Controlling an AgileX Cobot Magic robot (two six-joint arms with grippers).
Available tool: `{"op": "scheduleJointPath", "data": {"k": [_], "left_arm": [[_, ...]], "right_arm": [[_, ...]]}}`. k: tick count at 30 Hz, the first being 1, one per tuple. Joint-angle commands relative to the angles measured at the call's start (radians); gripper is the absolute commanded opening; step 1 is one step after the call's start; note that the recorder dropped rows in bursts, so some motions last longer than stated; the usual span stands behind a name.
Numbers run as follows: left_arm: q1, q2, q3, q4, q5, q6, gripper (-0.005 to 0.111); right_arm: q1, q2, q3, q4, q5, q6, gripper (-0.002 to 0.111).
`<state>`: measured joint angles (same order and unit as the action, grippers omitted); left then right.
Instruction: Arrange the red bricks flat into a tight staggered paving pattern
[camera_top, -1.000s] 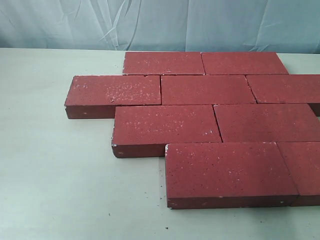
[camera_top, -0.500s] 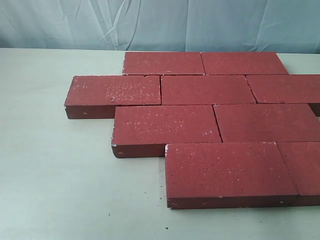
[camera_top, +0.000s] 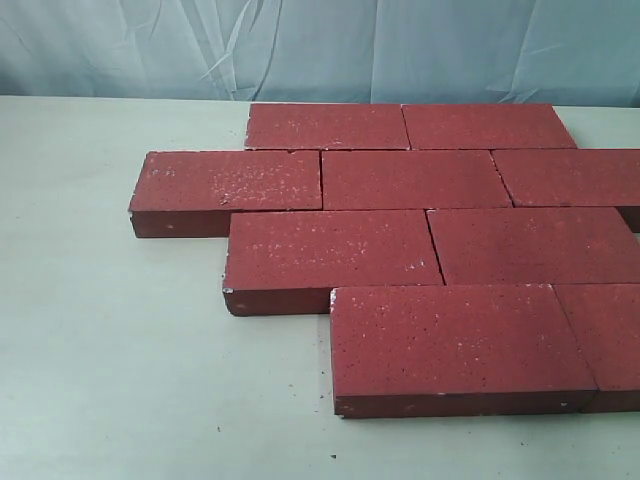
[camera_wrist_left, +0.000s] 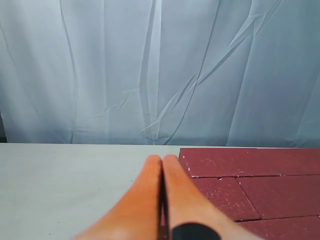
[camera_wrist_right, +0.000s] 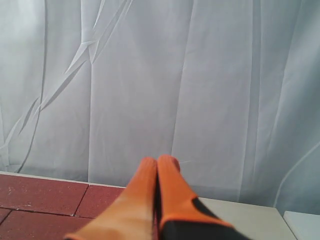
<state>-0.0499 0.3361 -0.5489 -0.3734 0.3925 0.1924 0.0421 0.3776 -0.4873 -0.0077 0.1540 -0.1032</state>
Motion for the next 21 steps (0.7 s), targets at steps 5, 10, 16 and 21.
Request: {"op": "scheduleJointPath", "data": {"k": [5, 10, 16, 21], "left_arm": [[-0.003, -0.022, 0.004, -0.019, -0.005, -0.002, 0.0], [-0.003, -0.022, 0.004, -0.019, -0.005, -0.002, 0.0], [-0.003, -0.022, 0.004, 0.07, -0.019, 0.001, 0.0], [-0.003, -0.022, 0.006, 0.178, -0.012, 0.001, 0.0]], "right_arm": [[-0.006, -0.004, 0.005, -0.001, -0.006, 0.003, -0.001], [-0.006, -0.004, 0.005, -0.001, -0.006, 0.003, -0.001], [-0.006, -0.004, 0.005, -0.001, -0.006, 0.003, -0.001], [-0.006, -0.004, 0.005, 0.001, -0.006, 0.003, -0.001]]}}
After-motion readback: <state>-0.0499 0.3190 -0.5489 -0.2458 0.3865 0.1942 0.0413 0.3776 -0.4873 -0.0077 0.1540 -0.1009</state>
